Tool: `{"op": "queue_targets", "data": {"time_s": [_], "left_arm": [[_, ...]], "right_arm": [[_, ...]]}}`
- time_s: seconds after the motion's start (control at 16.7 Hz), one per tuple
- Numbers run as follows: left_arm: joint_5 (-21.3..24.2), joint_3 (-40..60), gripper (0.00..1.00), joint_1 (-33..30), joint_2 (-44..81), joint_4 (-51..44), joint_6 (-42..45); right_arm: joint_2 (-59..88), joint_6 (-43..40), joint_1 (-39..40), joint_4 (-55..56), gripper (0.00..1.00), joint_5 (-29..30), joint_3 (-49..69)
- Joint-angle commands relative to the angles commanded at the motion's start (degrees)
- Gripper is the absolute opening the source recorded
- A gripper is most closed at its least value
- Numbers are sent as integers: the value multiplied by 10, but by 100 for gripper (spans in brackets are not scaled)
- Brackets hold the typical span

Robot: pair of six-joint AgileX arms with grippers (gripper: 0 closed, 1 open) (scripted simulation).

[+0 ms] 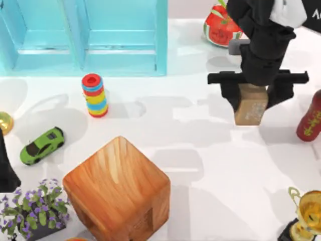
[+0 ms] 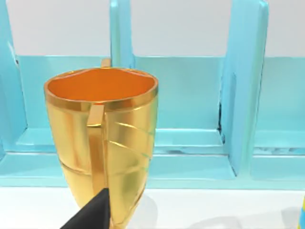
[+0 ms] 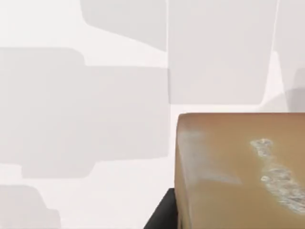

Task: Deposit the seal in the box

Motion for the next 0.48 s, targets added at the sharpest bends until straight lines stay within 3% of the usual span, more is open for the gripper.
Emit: {"op": "queue_targets", "data": {"time_s": [0.48], "left_arm": [[0,0,100,0,0,0,0]], "right_arm": [[-17,-2,-1,-89,0,-2,75]]}}
